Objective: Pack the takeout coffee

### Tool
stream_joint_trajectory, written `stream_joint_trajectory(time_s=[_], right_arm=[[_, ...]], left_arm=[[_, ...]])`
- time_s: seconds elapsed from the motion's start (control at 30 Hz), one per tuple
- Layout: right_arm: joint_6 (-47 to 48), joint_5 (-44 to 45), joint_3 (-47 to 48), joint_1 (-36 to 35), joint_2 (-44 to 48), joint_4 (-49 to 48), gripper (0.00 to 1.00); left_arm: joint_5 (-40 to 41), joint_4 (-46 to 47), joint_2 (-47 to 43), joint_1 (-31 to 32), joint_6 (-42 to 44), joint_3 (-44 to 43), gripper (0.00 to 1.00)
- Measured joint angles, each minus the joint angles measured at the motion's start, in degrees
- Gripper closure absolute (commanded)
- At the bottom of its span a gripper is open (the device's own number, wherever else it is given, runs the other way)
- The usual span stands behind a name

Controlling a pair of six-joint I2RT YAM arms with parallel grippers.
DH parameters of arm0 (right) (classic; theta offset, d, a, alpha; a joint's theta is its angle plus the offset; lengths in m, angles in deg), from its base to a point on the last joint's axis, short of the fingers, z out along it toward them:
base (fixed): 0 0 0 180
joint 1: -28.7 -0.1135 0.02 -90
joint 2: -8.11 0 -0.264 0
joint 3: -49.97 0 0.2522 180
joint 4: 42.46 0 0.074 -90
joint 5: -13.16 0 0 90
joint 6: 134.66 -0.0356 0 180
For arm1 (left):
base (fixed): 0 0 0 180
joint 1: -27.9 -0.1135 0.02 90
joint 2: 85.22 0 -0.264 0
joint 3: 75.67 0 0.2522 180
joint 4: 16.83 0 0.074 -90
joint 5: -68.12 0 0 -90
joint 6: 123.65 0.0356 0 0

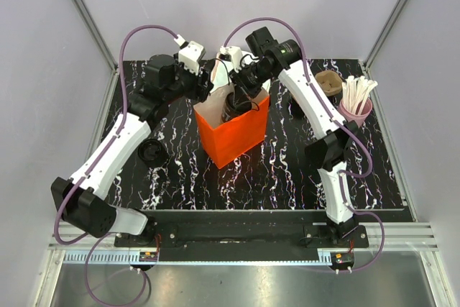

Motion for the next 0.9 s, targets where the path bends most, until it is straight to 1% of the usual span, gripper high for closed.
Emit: stream_joint_trajectory(time_s=[0.17, 0.23, 0.27, 0.37, 0.63, 0.8, 0.9], right_arm=[[-0.46, 4.83, -1.40, -0.07, 0.00, 0.00, 1.00], [-0.52, 6.47, -1.75, -0.11, 0.00, 0.00, 1.00], [-0.55, 7.10, -1.90, -0.15, 0.00, 0.00, 1.00], [-0.76, 9.25, -2.80, -0.37, 0.00, 0.00, 1.00], [-0.92, 14.03, -5.07, -1.16, 0.00, 0.02, 1.00], [-0.94, 15.69, -5.20, -1.44, 0.00, 0.00, 1.00], [-0.94, 16.09, -5.25, -1.53, 0.00, 0.00, 1.00]], left_arm=[[1.81, 0.79, 1.07, 0.07, -0.33, 0.00, 0.38], [2.32, 1.05, 1.53, 0.07, -0.44, 0.00, 0.42], [2.45, 1.05, 1.68, 0.07, -0.50, 0.00, 0.46], [3.08, 1.25, 2.14, 0.07, -0.57, 0.00, 0.53], [4.74, 2.25, 3.56, 0.07, -0.83, 0.00, 0.60], [7.19, 2.34, 4.28, 0.07, -1.51, 0.00, 0.66], [8.96, 2.32, 5.07, 0.11, -1.99, -0.02, 0.67]])
